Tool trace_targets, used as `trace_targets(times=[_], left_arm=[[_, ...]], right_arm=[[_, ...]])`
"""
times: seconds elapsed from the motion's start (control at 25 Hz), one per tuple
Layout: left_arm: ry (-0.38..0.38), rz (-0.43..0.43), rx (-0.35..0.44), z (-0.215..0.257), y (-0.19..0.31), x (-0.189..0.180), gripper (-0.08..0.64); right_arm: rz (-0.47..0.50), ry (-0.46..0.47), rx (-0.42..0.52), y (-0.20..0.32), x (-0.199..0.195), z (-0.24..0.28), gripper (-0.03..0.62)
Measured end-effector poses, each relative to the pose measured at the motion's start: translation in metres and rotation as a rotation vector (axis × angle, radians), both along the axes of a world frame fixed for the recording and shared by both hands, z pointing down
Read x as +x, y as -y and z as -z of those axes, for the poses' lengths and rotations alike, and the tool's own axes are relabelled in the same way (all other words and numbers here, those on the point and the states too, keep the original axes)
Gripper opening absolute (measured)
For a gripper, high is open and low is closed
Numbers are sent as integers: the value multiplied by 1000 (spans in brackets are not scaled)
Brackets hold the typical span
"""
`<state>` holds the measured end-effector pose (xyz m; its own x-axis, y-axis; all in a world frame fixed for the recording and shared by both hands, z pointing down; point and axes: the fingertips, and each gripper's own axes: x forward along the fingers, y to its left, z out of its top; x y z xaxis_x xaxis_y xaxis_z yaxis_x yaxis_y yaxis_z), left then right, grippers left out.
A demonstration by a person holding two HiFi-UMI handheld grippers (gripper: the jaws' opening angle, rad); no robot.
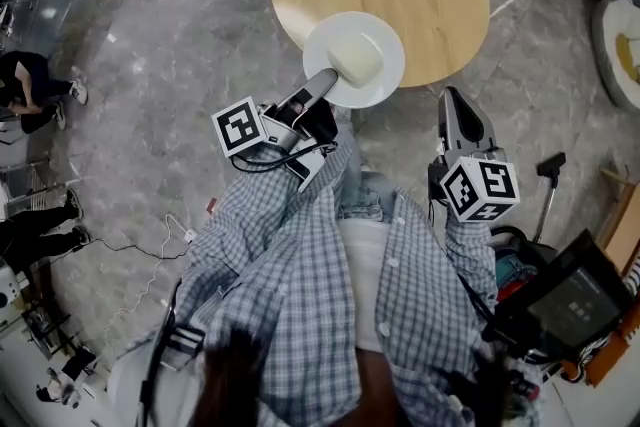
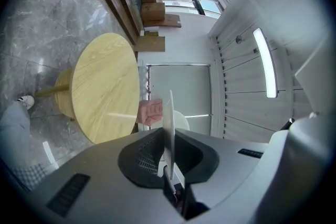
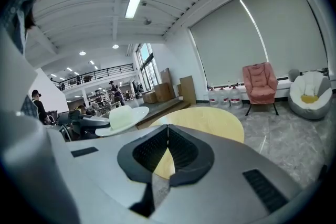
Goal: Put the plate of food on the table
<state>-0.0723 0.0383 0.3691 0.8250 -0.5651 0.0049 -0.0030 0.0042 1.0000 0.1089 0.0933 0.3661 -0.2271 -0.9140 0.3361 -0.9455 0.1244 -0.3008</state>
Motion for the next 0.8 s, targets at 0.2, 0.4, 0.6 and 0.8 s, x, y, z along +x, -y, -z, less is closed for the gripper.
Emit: trace_targets(times=[0.2, 0.4, 0.6, 0.8], left_arm=[[-5, -28, -4, 6, 32, 2, 25], [-9, -47, -20, 1, 76, 2, 25], [-7, -80, -19, 7, 108, 12, 25], [-1, -112, -13, 4, 131, 19, 25]], right_arm=[[-6, -31, -2, 29, -5, 8, 8], [-9, -33, -15, 72, -12, 6, 8], [-27, -37, -25, 101, -6, 12, 8], [-51, -37, -24, 122, -2, 10, 8]])
